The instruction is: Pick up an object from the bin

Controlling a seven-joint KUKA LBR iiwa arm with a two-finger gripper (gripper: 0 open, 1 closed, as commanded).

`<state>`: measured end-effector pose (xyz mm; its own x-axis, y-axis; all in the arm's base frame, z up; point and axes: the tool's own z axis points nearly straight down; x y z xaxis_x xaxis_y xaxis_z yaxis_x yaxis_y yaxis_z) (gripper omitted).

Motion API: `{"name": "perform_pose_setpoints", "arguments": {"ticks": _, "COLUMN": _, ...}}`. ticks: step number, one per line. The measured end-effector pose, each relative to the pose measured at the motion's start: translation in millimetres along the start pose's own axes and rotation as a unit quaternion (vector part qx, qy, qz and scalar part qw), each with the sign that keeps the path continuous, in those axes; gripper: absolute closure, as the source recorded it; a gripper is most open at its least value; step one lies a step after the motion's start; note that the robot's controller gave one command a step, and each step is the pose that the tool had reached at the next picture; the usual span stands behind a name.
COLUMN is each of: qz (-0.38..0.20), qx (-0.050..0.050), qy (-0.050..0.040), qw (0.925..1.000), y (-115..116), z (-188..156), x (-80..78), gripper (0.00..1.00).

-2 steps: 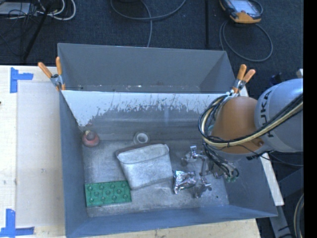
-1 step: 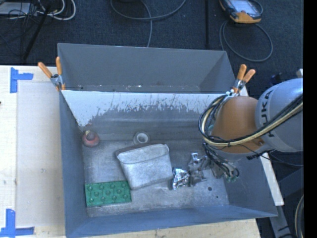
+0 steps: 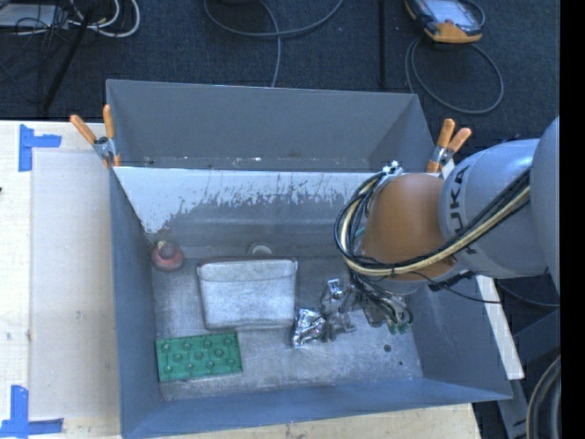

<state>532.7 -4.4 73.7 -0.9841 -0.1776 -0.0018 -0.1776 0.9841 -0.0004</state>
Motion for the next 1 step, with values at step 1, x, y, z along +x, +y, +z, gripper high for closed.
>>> {"name": "perform_pose_setpoints", "arguments": {"ticks": 1, "qz": 0.018, "qx": 0.0, "qy": -0.0035, "qw": 0.9998, "y": -4.2, "z": -143.0, "x": -8.8, "gripper": 1.0}}
